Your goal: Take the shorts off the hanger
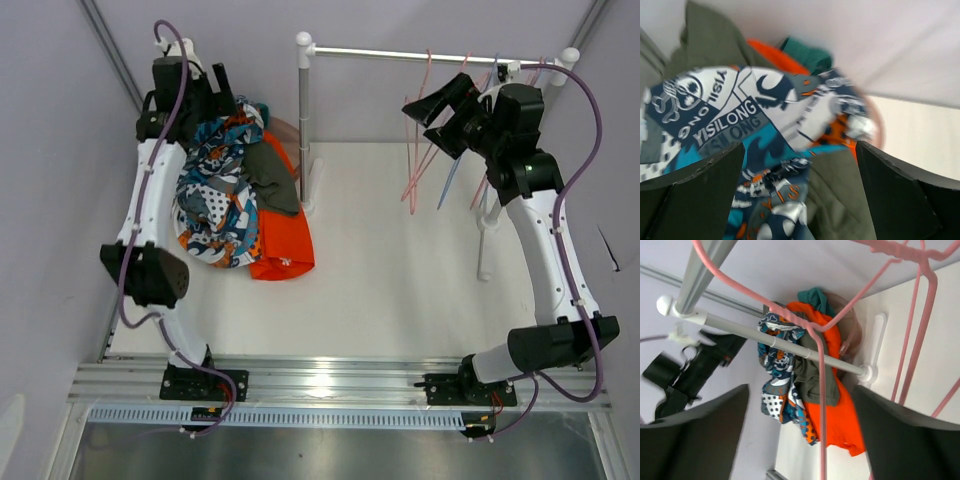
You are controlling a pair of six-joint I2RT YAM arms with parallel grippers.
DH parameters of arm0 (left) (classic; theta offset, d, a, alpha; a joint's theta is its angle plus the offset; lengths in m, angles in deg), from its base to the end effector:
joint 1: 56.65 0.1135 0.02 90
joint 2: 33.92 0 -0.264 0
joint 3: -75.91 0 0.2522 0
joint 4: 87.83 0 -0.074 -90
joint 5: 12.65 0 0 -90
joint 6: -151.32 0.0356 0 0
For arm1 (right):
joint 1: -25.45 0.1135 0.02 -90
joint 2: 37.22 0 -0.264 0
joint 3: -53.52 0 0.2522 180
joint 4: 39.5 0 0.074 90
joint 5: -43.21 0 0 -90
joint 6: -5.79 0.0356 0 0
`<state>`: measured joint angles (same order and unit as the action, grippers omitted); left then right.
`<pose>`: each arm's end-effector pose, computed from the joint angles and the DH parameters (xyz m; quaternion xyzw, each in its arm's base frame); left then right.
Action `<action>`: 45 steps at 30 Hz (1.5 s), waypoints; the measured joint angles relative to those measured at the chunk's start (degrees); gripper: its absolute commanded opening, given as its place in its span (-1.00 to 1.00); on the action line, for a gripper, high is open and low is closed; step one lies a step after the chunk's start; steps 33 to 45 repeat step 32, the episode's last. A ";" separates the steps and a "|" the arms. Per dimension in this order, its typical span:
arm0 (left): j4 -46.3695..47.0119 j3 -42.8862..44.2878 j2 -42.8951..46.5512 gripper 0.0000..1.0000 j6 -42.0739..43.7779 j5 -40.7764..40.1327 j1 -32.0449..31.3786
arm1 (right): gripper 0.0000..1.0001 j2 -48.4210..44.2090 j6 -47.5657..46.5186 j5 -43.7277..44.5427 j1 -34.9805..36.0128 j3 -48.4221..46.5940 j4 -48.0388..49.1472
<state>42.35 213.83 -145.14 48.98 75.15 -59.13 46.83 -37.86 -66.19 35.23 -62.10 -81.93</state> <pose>0.4413 -0.0177 0.4299 -0.0822 0.8303 -0.0552 0.5484 0.3066 0.0648 0.4878 0.1365 0.7551 0.4100 0.4930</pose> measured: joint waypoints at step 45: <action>8.72 -74.84 86.77 0.98 -0.63 8.66 -5.92 | 0.99 -52.00 -21.31 3.85 -0.59 29.33 -8.15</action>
